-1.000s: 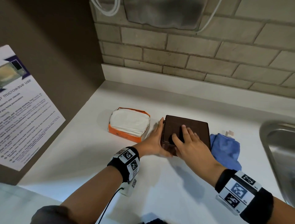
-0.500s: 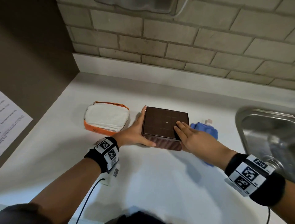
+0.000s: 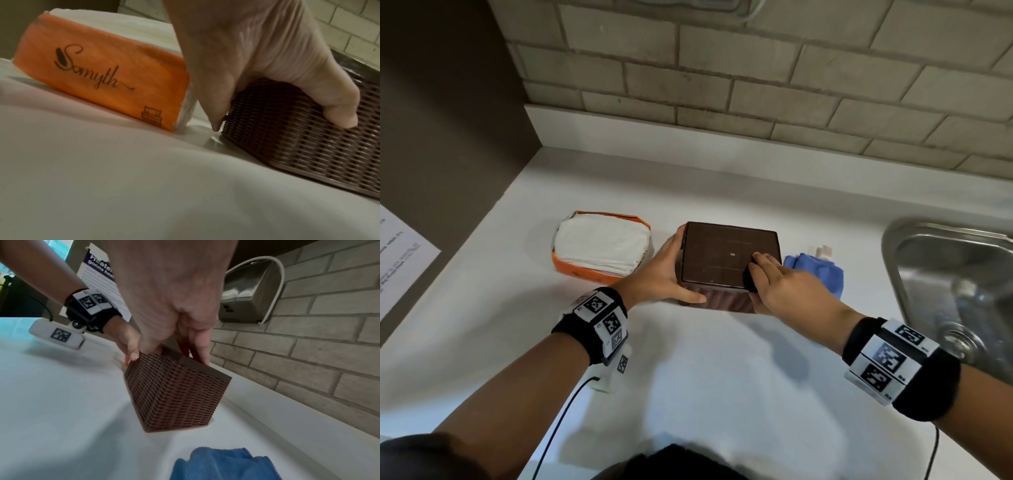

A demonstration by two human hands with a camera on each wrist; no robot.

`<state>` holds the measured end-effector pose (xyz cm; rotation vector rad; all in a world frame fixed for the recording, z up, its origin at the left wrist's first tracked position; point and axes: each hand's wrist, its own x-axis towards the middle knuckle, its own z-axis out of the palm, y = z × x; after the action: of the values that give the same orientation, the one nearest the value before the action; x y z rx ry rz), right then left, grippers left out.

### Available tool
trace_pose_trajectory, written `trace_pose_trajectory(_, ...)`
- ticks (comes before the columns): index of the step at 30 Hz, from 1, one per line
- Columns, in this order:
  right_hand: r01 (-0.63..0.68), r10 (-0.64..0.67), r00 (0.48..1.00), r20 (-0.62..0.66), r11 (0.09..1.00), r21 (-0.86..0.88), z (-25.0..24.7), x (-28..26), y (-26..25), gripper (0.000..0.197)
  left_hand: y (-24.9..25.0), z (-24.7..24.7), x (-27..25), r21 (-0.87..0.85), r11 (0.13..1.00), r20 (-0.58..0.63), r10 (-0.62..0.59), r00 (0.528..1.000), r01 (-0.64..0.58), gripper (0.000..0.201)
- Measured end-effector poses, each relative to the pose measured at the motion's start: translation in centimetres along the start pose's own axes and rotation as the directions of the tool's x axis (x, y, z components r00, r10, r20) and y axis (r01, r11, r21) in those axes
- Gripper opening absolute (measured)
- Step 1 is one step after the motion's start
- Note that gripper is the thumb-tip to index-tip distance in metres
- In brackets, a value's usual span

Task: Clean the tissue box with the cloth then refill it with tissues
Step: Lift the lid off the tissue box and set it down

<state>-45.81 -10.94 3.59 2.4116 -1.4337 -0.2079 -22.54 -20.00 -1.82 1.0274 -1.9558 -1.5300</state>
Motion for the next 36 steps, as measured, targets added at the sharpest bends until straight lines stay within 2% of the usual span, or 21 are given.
trace_pose_trajectory(3,0.001,-0.003,1.000,-0.019,0.994,-0.113,0.2,-0.2,-0.9,0.026,0.1,0.0,-0.1,-0.006,1.000,-0.006,-0.002,1.000,0.002,0.125)
trace_pose_trajectory(6,-0.001,-0.009,0.998,-0.062,0.987,-0.159,1.1,-0.5,-1.4,0.038,0.0,-0.1,-0.1,-0.002,1.000,-0.006,0.007,1.000,-0.007,0.123)
trace_pose_trajectory(9,-0.048,0.028,0.983,-0.180,0.993,-0.106,-0.8,0.2,-0.4,0.036,0.2,-0.1,0.0,0.026,1.000,-0.013,0.002,1.000,-0.002,0.117)
trace_pose_trajectory(11,-0.142,0.138,0.956,-0.260,0.990,0.004,-3.0,0.8,0.8,0.033,-0.2,-0.1,-0.1,0.039,0.999,-0.007,-0.033,0.999,0.033,0.120)
trace_pose_trajectory(13,-0.190,0.230,0.934,-0.275,0.968,0.166,-4.2,0.8,2.0,0.026,-0.7,-0.2,-0.2,0.073,0.993,-0.012,-0.090,0.996,0.091,0.134)
trace_pose_trajectory(15,-0.234,0.315,0.909,-0.273,0.928,0.290,-4.6,0.3,2.7,0.024,-1.0,-0.2,-0.2,0.095,0.988,-0.018,-0.122,0.992,0.123,0.140)
trace_pose_trajectory(18,-0.285,0.434,0.865,-0.252,0.838,0.465,-5.4,-0.4,3.3,0.029,-0.9,-0.1,-0.3,0.101,0.986,-0.018,-0.134,0.991,0.135,0.139)
trace_pose_trajectory(23,-0.375,0.632,0.750,-0.197,0.651,0.660,-7.5,-2.0,4.6,0.038,0.7,-0.5,-1.6,0.112,0.984,-0.058,-0.133,0.989,0.139,0.147)
trace_pose_trajectory(25,-0.370,0.642,0.756,-0.130,0.583,0.723,-8.8,-3.3,5.1,0.036,2.2,-1.1,-2.7,0.005,0.996,-0.107,-0.091,0.990,0.092,0.144)
trace_pose_trajectory(27,-0.325,0.549,0.835,0.022,0.463,0.825,-9.8,-4.6,5.3,0.035,3.9,-1.4,-3.9,-0.115,0.993,-0.205,-0.049,0.977,0.025,0.127)
trace_pose_trajectory(29,-0.278,0.358,0.919,0.167,0.285,0.917,-10.0,-5.6,4.8,0.023,5.5,-1.3,-5.4,-0.169,0.986,-0.298,-0.050,0.953,-0.001,0.100)
trace_pose_trajectory(30,-0.277,0.250,0.942,0.223,0.204,0.939,-10.0,-5.8,4.3,0.020,6.2,-1.1,-6.1,-0.163,0.987,-0.309,-0.059,0.949,0.008,0.086)
trace_pose_trajectory(31,-0.301,0.162,0.947,0.276,0.158,0.940,-9.7,-6.0,3.6,0.027,6.7,-0.7,-7.0,-0.147,0.989,-0.302,-0.075,0.950,0.031,0.071)
trace_pose_trajectory(33,-0.367,0.058,0.930,0.362,0.149,0.918,-8.6,-6.0,2.0,0.034,7.3,0.5,-8.7,-0.085,0.993,-0.267,-0.102,0.958,0.082,0.042)
trace_pose_trajectory(36,-0.434,0.078,0.900,0.428,0.100,0.895,-6.6,-6.1,0.1,0.030,6.8,2.3,-10.7,0.068,0.988,-0.262,-0.119,0.958,0.141,0.017)
